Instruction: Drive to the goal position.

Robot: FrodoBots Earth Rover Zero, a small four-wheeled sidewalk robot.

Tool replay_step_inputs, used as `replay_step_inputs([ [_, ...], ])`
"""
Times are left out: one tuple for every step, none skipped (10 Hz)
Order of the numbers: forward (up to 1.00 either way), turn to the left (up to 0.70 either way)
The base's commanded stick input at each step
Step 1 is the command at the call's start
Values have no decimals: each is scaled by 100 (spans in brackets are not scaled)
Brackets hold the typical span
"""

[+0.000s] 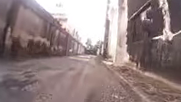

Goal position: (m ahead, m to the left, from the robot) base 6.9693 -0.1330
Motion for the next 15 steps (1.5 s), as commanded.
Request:
replay_step_inputs([
  [100, 1],
  [100, 1],
  [100, 1],
  [100, 1],
  [100, 1],
  [100, 1],
  [100, 1],
  [100, 1],
  [100, 1],
  [100, 1],
  [100, 1],
  [100, 1],
  [100, 1],
  [100, 1],
  [100, 1],
])
